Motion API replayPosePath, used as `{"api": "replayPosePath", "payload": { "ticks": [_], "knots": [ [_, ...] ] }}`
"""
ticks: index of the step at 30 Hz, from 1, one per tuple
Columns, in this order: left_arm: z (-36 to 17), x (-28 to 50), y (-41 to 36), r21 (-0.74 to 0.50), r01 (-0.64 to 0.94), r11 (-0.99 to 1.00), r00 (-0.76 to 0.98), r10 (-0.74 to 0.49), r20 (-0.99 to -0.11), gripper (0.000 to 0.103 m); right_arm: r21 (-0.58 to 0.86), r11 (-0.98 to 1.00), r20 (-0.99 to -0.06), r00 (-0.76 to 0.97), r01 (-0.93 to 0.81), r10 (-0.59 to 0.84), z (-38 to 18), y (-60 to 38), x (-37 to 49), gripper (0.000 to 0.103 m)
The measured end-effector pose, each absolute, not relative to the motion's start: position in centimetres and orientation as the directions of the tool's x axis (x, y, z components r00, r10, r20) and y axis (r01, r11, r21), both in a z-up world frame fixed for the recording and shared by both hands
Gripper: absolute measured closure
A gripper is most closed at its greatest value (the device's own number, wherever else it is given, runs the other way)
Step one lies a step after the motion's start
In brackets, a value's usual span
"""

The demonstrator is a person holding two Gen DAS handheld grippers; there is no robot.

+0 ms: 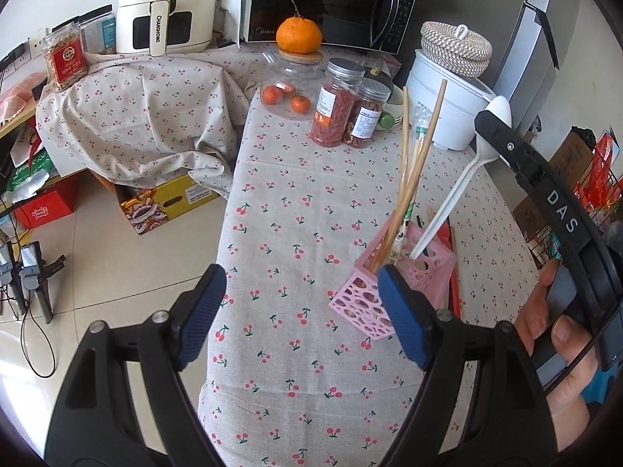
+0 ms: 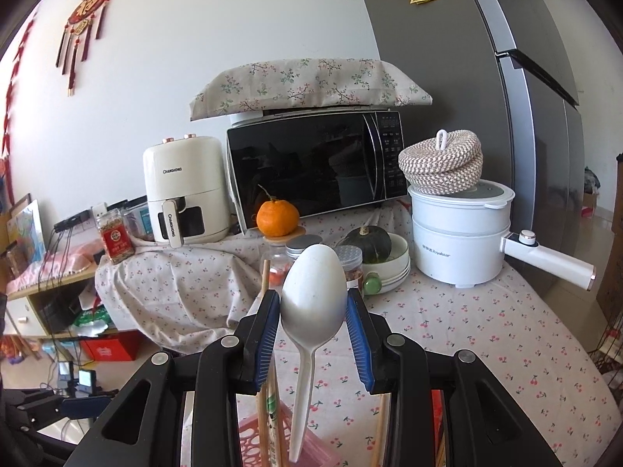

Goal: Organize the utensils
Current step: 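Lower the white spoon into the pink basket and open the right tool, then close the right tool on the red plastic spoon handle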

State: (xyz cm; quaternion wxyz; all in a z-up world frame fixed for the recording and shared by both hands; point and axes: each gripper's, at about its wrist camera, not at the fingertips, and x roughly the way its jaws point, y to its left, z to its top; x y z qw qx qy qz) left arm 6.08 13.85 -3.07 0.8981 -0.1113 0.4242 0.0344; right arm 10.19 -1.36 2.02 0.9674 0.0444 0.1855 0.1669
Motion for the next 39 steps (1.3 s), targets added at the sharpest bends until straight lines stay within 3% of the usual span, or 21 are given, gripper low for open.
{"api": "replayPosePath", "payload": {
  "ticks": [3,9,12,22,32,39],
  "knots": [
    [-3.3,6.2,13.6,-0.161,-0.159,0.974,0.629,-0.026,-0.777,0.019,0.176,0.927,-0.359,0.856,-0.330,0.373,2.2,-1.7,10.2,0.050],
    [-3.7,6.3,13.4,-0.137,-0.174,0.975,0.619,0.000,-0.785,0.001,0.167,0.922,-0.384,0.838,-0.349,0.387,3.2,-3.2,9.5,0.035],
    [-3.8,6.3,13.4,-0.138,-0.177,0.975,0.621,0.002,-0.783,0.001,0.186,0.922,-0.427,0.817,-0.341,0.388,3.2,-4.7,9.7,0.026],
    [-4.1,6.5,12.7,-0.114,-0.184,0.976,0.599,0.019,-0.801,0.001,0.200,0.950,-0.620,0.720,-0.240,0.312,0.7,-9.7,12.2,0.009],
    [-4.2,6.7,12.1,-0.112,-0.163,0.980,0.598,0.008,-0.802,0.001,0.151,0.987,-0.858,0.487,-0.060,0.161,-6.1,-13.1,15.6,0.007],
    [-4.7,7.1,12.0,-0.109,-0.161,0.981,0.593,0.008,-0.805,0.001,0.136,0.991,-0.911,0.394,0.006,0.123,-9.5,-14.3,17.3,0.007]
  ]
}}
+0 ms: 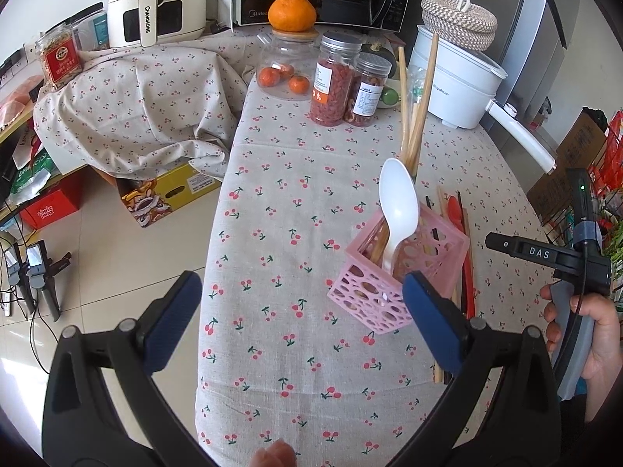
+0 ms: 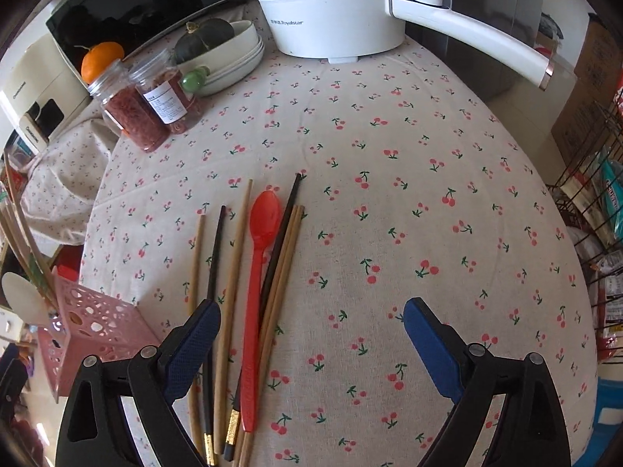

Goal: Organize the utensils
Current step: 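Close the right tool on the red plastic spoon handle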

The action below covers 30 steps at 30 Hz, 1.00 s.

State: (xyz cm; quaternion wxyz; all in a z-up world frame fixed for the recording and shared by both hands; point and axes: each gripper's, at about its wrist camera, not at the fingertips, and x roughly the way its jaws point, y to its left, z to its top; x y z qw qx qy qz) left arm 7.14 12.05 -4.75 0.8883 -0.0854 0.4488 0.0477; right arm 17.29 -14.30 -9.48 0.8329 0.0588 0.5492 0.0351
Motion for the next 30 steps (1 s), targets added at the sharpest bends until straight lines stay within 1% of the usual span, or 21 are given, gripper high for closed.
{"api": "replayPosePath", "payload": {
  "ticks": [2,4,6,7,9,12,17,22,30],
  "knots": [
    [-4.9,7.3,12.0,-0.101,-0.159,0.982,0.595,0.014,-0.804,0.001,0.117,0.993,-0.911,0.397,-0.004,0.109,-9.8,-14.0,17.8,0.008],
    [-5.0,7.4,12.0,-0.091,-0.156,0.984,0.597,0.020,-0.802,0.001,0.123,0.992,-0.911,0.397,-0.007,0.115,-10.1,-13.7,18.3,0.016],
    [-5.0,7.6,11.9,-0.086,-0.149,0.985,0.599,0.021,-0.800,0.001,0.145,0.989,-0.911,0.387,-0.014,0.139,-10.3,-13.3,19.0,0.044],
    [-5.0,7.6,11.9,-0.085,-0.145,0.986,0.600,0.020,-0.799,0.001,0.157,0.987,-0.913,0.379,-0.019,0.153,-10.5,-13.0,19.3,0.049],
    [-5.0,7.7,11.7,-0.080,-0.139,0.987,0.602,0.020,-0.799,0.001,0.179,0.983,-0.912,0.369,-0.032,0.178,-10.9,-12.4,19.8,0.065],
    [-5.0,7.8,11.6,-0.076,-0.133,0.988,0.604,0.020,-0.797,0.001,0.179,0.982,-0.912,0.363,-0.059,0.188,-11.3,-11.3,20.4,0.076],
    [-4.6,7.5,11.5,-0.071,-0.132,0.989,0.616,0.025,-0.788,0.001,0.162,0.984,-0.918,0.354,-0.081,0.180,-12.1,-10.0,21.1,0.085],
    [-3.5,6.8,10.9,-0.072,-0.116,0.991,0.639,0.018,-0.769,0.001,0.108,0.988,-0.917,0.372,-0.109,0.142,-12.3,-9.7,21.4,0.095],
    [-0.8,5.7,7.8,-0.037,-0.042,0.998,0.687,0.002,-0.727,0.001,0.138,0.984,-0.918,0.357,-0.113,0.170,-11.6,-11.5,20.8,0.095]
  ]
}}
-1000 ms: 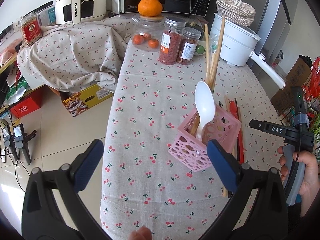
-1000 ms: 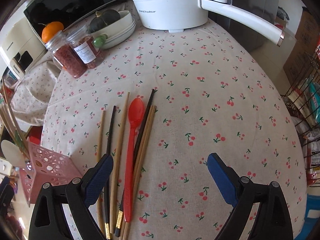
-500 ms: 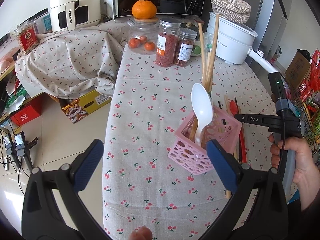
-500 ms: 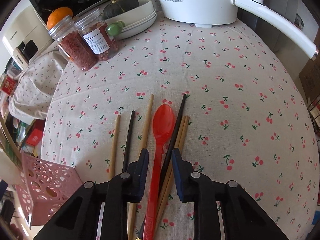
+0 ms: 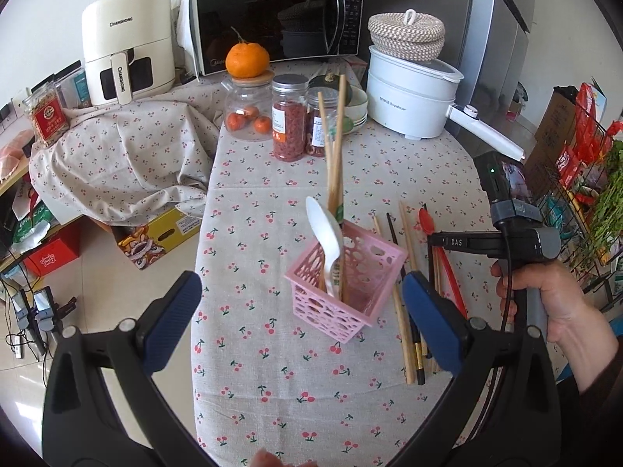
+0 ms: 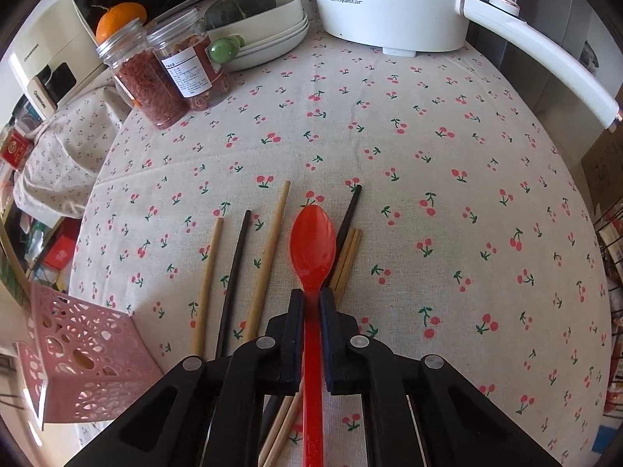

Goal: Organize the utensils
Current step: 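Close the right tool on the red plastic spoon handle, then lift the red spoon with the right tool while the left tool moves toward the black chopstick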

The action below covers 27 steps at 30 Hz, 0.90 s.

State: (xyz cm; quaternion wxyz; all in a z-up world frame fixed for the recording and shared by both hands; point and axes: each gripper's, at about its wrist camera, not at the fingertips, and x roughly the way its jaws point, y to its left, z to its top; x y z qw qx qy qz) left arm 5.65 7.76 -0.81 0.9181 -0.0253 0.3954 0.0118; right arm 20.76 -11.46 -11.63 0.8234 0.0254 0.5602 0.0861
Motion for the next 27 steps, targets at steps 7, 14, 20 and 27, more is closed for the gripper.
{"api": "replayPosePath", "payload": {
  "ticks": [7,14,20,27],
  "knots": [
    [1.1,5.1,2.1,-0.048,0.098,0.994,0.727,-0.104,-0.679,0.001,0.171,0.982,-0.909,0.372,-0.083,0.190,-9.9,-15.6,19.5,0.095],
    [-0.5,7.8,-4.1,-0.092,0.220,0.971,0.603,-0.209,-0.770,0.001,0.209,0.977,-0.899,0.387,-0.038,0.207,-8.5,-20.7,18.3,0.095],
    [-3.4,11.4,-8.2,-0.045,0.215,0.976,0.516,-0.152,-0.843,0.001,0.240,0.971,-0.900,0.373,-0.009,0.226,-8.4,-24.0,17.6,0.095],
    [-7.6,16.8,-8.3,-0.115,0.101,0.988,0.398,-0.146,-0.906,0.043,0.298,0.955,-0.889,0.366,0.002,0.277,-8.1,-25.5,18.1,0.095]
  ]
}}
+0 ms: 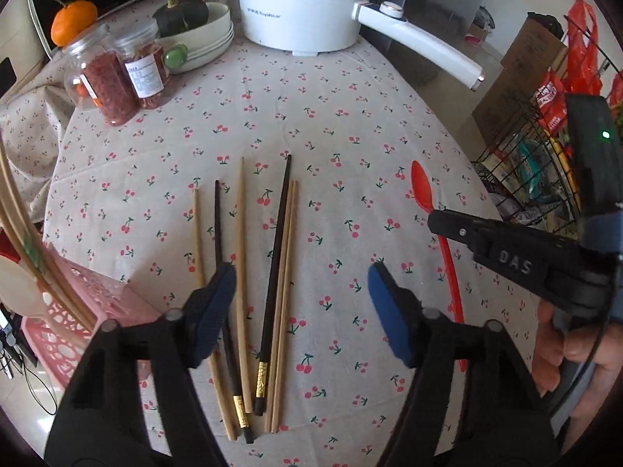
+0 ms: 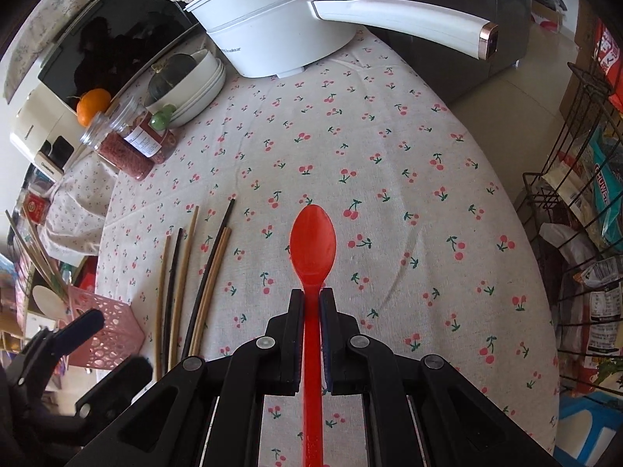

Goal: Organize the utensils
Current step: 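Lift the red spoon with the right tool while the left tool moves toward the black chopstick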

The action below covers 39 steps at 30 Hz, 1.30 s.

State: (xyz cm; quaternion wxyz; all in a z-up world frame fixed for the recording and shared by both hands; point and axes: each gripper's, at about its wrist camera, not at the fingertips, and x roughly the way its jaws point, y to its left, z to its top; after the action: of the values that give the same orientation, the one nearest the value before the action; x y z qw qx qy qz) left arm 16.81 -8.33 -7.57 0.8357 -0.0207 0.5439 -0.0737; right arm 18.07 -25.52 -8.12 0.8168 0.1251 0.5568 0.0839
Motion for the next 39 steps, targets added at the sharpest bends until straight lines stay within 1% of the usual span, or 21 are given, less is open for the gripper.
{"api": "replayPosePath", "payload": {
  "ticks": [1,2,3,5,7,10,13,20,22,24,25,26,27,34,39],
  "knots": [
    [-8.4,17.4,-8.2,-0.120,0.086,0.989,0.376,-0.144,-0.915,0.057,0.303,0.953,-0.887,0.365,-0.001,0.282,-8.1,-25.6,18.2,0.095],
    [-9.3,17.9,-8.1,-0.120,0.071,0.990,0.357,-0.138,-0.924,0.068,0.309,0.951,-0.886,0.363,-0.005,0.289,-8.1,-25.6,18.4,0.095],
    [-10.0,18.3,-8.1,-0.118,0.058,0.991,0.344,-0.131,-0.930,0.071,0.314,0.949,-0.884,0.362,-0.009,0.296,-8.1,-25.7,18.5,0.095],
    [-11.1,19.0,-7.7,-0.116,0.026,0.993,0.332,-0.118,-0.936,0.085,0.322,0.947,-0.882,0.359,-0.013,0.305,-8.2,-25.7,18.7,0.095],
    [-11.8,19.7,-7.4,-0.122,0.005,0.993,0.325,-0.117,-0.938,0.091,0.326,0.945,-0.883,0.353,-0.018,0.311,-8.3,-25.7,18.9,0.095],
    [-12.1,20.6,-7.7,-0.122,0.002,0.992,0.328,-0.116,-0.938,0.093,0.330,0.944,-0.883,0.347,-0.022,0.316,-8.5,-25.8,19.2,0.095],
    [-12.3,21.1,-8.4,-0.093,0.016,0.996,0.325,-0.093,-0.941,0.094,0.331,0.943,-0.883,0.343,-0.027,0.320,-8.7,-25.9,19.4,0.095],
    [-12.9,22.5,-8.6,-0.057,0.013,0.998,0.305,-0.058,-0.950,0.095,0.314,0.949,-0.897,0.324,-0.011,0.301,-9.3,-26.2,19.8,0.094],
    [-13.3,23.0,-8.7,-0.055,0.012,0.998,0.288,-0.056,-0.956,0.095,0.303,0.953,-0.901,0.326,-0.001,0.287,-9.4,-26.5,19.9,0.090],
    [-13.6,22.9,-8.9,-0.028,0.030,0.999,0.282,-0.035,-0.959,0.095,0.301,0.954,-0.905,0.320,0.013,0.281,-9.6,-26.9,20.0,0.077],
    [-13.6,22.9,-9.1,-0.010,0.040,0.999,0.279,-0.021,-0.960,0.095,0.302,0.953,-0.907,0.315,0.020,0.281,-9.8,-27.0,20.1,0.073],
    [-13.7,22.9,-9.2,-0.004,0.043,0.999,0.274,-0.015,-0.962,0.095,0.302,0.953,-0.908,0.311,0.028,0.279,-9.9,-27.1,20.2,0.067],
    [-13.8,23.0,-9.3,-0.001,0.042,0.999,0.272,-0.012,-0.962,0.095,0.300,0.953,-0.910,0.310,0.033,0.276,-10.1,-27.3,20.2,0.065],
    [-13.9,24.4,-8.9,-0.046,0.007,0.999,0.299,-0.046,-0.953,0.094,0.278,0.959,-0.918,0.306,0.048,0.251,-11.0,-26.6,21.2,0.064],
    [-13.9,24.5,-8.8,-0.030,0.027,0.999,0.328,-0.038,-0.944,0.095,0.222,0.974,-0.930,0.308,0.032,0.202,-12.0,-25.2,22.2,0.064]
  ]
}}
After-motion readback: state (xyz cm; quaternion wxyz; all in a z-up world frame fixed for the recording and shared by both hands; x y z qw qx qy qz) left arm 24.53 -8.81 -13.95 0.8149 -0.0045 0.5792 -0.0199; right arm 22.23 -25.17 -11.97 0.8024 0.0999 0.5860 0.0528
